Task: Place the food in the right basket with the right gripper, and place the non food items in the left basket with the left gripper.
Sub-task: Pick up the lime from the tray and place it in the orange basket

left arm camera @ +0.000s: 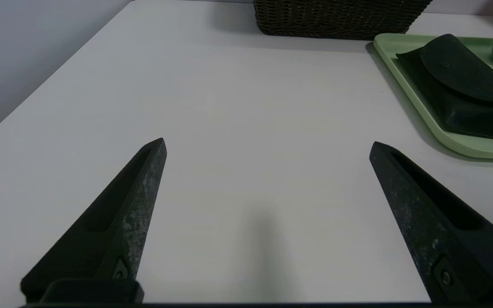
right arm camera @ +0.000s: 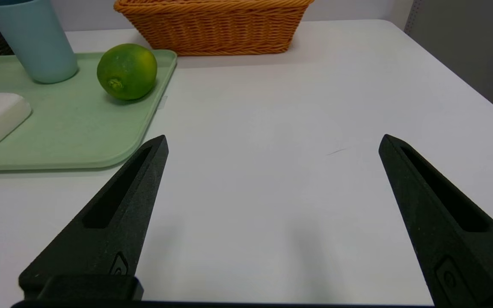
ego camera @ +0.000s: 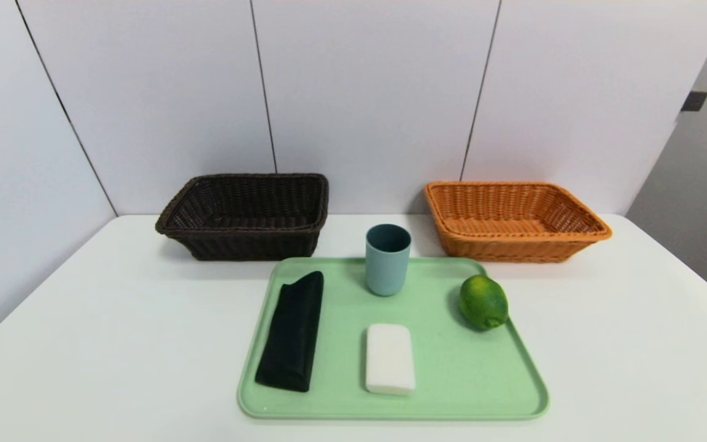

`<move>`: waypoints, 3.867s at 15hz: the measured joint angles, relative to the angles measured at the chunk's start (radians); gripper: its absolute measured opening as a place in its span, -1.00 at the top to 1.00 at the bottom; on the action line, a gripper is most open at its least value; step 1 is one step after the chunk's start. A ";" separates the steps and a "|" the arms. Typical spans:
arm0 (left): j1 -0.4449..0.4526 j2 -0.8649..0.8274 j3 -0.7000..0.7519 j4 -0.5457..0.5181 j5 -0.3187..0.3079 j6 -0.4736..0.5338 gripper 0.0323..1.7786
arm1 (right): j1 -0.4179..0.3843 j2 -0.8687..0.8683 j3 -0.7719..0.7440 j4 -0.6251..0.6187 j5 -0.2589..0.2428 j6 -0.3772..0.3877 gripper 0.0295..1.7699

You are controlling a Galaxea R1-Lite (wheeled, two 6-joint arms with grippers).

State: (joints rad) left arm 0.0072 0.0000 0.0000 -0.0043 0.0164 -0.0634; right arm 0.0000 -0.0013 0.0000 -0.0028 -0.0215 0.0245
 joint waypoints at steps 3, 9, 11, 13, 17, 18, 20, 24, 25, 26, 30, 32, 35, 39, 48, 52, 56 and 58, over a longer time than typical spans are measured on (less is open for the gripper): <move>0.000 0.000 0.000 0.000 0.000 0.000 -0.90 | 0.000 0.000 -0.001 0.010 0.000 -0.008 -0.92; 0.000 0.000 0.000 0.000 0.000 0.001 -0.90 | 0.000 0.000 -0.002 0.001 -0.001 -0.001 -0.92; 0.000 0.000 0.000 0.001 0.002 0.017 -0.90 | 0.000 0.001 -0.004 0.016 -0.002 -0.002 -0.92; 0.000 0.000 -0.009 0.004 0.000 0.047 -0.90 | 0.000 0.015 -0.013 0.019 0.003 -0.018 -0.92; 0.000 0.020 -0.126 0.097 -0.072 0.159 -0.90 | 0.000 0.175 -0.214 0.033 0.020 -0.012 -0.92; 0.000 0.045 -0.163 0.116 -0.078 0.164 -0.90 | 0.000 0.246 -0.300 0.041 0.024 -0.010 -0.92; 0.000 0.140 -0.245 0.122 -0.084 0.168 -0.90 | 0.000 0.415 -0.503 0.086 0.041 -0.008 -0.92; -0.001 0.424 -0.462 0.120 -0.105 0.168 -0.90 | 0.016 0.767 -0.945 0.268 0.080 -0.004 -0.92; -0.001 0.504 -0.519 0.121 -0.114 0.168 -0.90 | 0.034 0.850 -1.044 0.327 0.083 -0.003 -0.92; -0.001 0.589 -0.581 0.121 -0.123 0.168 -0.90 | 0.062 0.936 -1.143 0.396 0.084 -0.002 -0.92; -0.016 0.966 -0.891 0.130 -0.135 0.159 -0.90 | 0.198 1.227 -1.392 0.603 0.007 0.004 -0.92; -0.046 1.136 -0.998 0.150 -0.121 0.150 -0.90 | 0.260 1.357 -1.455 0.624 -0.053 0.029 -0.92; -0.134 1.334 -1.101 0.166 -0.073 0.071 -0.90 | 0.338 1.516 -1.504 0.645 -0.079 0.130 -0.92; -0.254 1.488 -1.208 0.292 -0.032 0.000 -0.90 | 0.417 1.675 -1.592 0.782 -0.081 0.263 -0.92; -0.327 1.615 -1.286 0.368 -0.029 -0.072 -0.90 | 0.480 1.914 -1.736 1.000 -0.085 0.414 -0.92; -0.330 1.626 -1.295 0.358 -0.029 -0.072 -0.90 | 0.475 1.982 -1.752 1.006 -0.090 0.438 -0.92; -0.330 1.624 -1.307 0.356 -0.031 -0.073 -0.90 | 0.473 2.024 -1.779 1.007 -0.090 0.436 -0.92; -0.331 1.624 -1.313 0.358 -0.036 -0.073 -0.90 | 0.470 2.041 -1.791 1.009 -0.090 0.435 -0.92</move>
State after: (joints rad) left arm -0.3243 1.6240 -1.3132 0.3540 -0.0191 -0.1362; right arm 0.4704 2.0398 -1.7911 1.0057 -0.1111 0.4598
